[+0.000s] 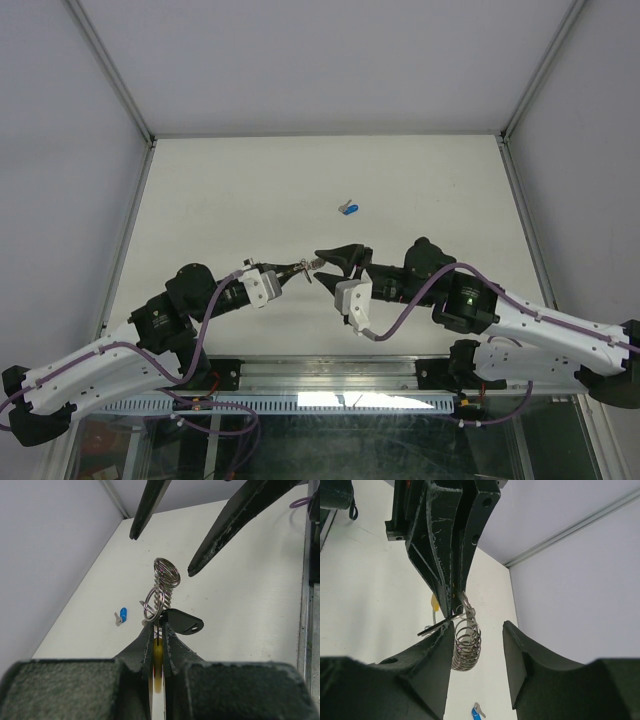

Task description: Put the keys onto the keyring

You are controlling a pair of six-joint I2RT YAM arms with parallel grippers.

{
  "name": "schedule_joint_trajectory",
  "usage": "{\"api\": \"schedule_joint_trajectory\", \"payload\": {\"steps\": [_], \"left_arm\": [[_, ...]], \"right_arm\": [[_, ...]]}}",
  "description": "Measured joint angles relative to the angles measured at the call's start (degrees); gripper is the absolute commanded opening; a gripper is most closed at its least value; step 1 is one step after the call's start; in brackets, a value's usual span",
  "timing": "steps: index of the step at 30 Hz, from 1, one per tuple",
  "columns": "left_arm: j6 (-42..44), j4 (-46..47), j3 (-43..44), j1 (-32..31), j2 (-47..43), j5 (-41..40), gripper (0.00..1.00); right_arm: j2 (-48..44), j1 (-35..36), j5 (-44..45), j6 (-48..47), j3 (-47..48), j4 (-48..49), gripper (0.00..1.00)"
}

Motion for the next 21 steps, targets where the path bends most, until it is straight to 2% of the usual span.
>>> {"api": "schedule_joint_trajectory", "payload": {"steps": [7, 13, 21], "left_arm": [[0.00, 0.00, 0.00, 0.00, -0.02, 0.00, 0.00], [0.00, 0.00, 0.00, 0.00, 0.00, 0.00, 0.00], [0.00, -0.07, 0.00, 0.00, -0.02, 0.00, 0.00]], "right_arm": [[1.33, 0.00, 0.00, -0.04, -0.02, -2.12, 0.45], [1.60, 0.00, 0.13, -0.24, -0.02, -2.62, 0.37], [1.86, 0.00, 0.48, -0.26, -0.02, -2.32, 0.35]]}}
